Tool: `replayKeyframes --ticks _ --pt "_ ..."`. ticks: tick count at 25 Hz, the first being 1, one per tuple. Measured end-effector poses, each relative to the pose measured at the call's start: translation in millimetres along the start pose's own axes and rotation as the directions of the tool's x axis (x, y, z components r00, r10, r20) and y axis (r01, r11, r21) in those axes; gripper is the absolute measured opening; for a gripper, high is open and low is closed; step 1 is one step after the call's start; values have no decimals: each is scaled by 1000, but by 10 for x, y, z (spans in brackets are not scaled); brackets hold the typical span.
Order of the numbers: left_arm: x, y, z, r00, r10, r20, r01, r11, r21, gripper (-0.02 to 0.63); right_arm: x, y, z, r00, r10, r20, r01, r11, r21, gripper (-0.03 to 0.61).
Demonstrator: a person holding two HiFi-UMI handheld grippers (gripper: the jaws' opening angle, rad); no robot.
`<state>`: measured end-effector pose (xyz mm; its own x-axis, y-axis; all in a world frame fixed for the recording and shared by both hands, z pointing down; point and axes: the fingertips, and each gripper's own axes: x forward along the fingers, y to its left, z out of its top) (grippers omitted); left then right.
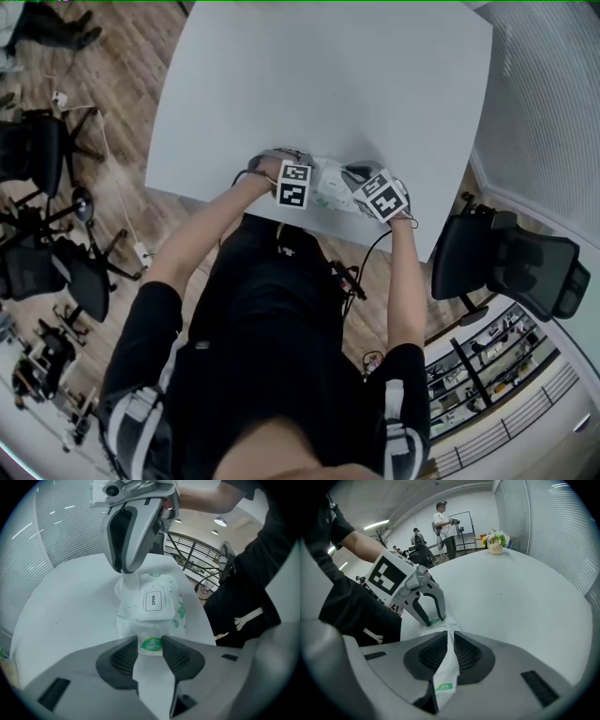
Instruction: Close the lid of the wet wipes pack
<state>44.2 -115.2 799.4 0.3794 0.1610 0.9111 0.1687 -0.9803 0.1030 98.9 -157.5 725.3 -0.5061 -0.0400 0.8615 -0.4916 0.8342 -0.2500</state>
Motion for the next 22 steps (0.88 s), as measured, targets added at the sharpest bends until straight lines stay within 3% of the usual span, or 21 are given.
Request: replayKeyframes --ticks 10,22 --pt "-9 5 -17 1000 9 -10 -9 1000 -10 172 177 510 -234 989 149 -27 -148 989 15 75" --pt "-7 12 -48 1000 8 -19 -8 1000 -15 172 487 631 -431 985 102 -139 -110 993 -46 63"
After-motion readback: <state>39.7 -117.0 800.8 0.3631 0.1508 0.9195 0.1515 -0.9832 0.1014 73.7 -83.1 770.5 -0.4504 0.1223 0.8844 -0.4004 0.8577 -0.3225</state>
